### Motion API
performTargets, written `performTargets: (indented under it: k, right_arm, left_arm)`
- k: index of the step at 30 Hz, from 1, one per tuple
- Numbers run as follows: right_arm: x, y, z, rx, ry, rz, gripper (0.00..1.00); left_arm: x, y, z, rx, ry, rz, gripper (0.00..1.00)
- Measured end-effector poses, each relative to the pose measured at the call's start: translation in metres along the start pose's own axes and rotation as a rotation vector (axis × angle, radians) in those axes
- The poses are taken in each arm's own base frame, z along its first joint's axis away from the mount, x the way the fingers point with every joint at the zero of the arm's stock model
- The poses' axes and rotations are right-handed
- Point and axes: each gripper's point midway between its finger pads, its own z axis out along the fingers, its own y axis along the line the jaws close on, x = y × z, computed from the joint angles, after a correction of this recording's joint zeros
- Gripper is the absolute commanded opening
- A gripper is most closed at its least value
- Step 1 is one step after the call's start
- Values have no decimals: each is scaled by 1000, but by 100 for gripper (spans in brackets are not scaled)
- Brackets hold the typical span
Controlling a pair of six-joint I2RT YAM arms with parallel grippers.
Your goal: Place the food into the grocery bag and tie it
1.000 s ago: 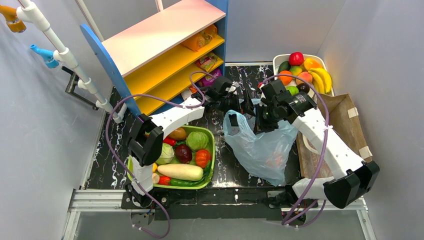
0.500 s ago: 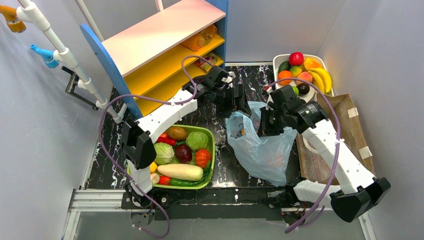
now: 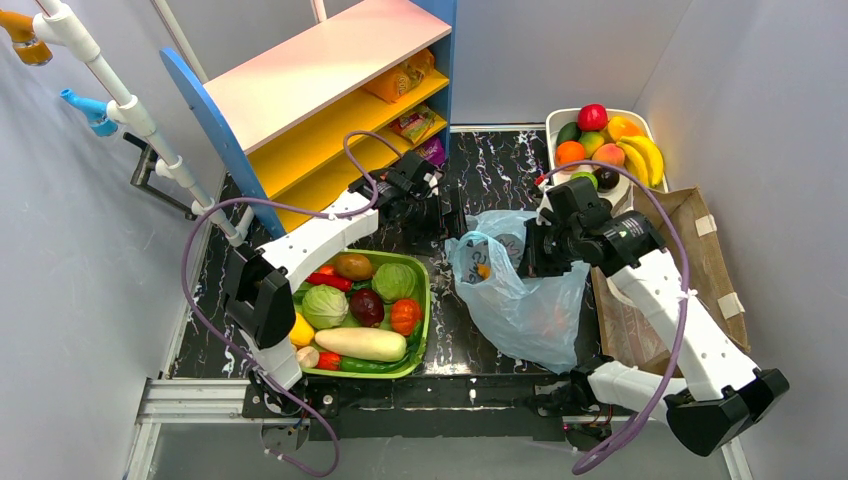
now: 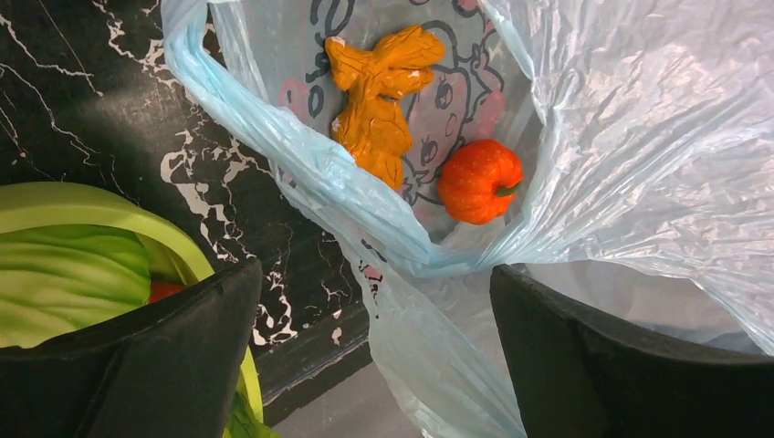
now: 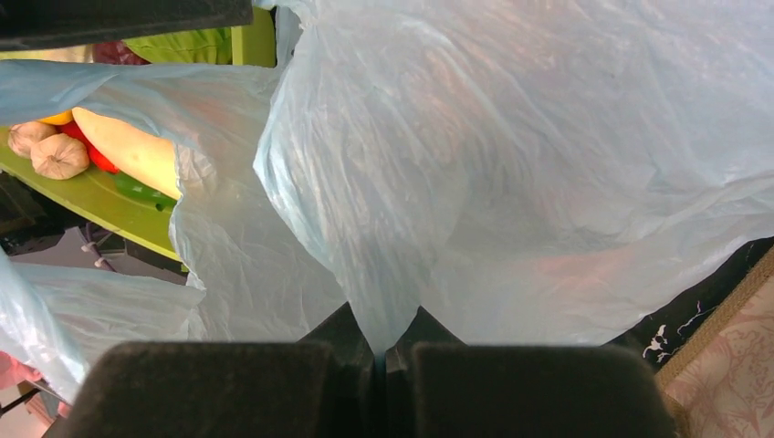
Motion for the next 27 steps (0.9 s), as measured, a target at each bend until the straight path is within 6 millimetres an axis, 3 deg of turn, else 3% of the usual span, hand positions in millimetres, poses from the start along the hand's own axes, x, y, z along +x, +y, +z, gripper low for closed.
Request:
performTargets:
  k: [11, 15, 21, 23, 27]
  right_arm:
    - [-11, 8, -1, -18, -3, 3, 1]
    - [-16, 10, 0, -20, -1, 7, 1]
    - [-18, 11, 1, -19, 3, 15, 1]
    - [-20, 12, 0, -25, -3, 14, 1]
    - [-23, 15, -4, -36, -15, 12, 1]
  left_arm:
    - [17, 27, 14, -85, 35, -102, 98]
    - [12, 21, 1, -63, -5, -80, 98]
    - [4, -7, -40, 50, -113, -35, 98]
    - [5, -9, -41, 77, -118, -43, 97]
    - [8, -3, -19, 68, -74, -94, 95]
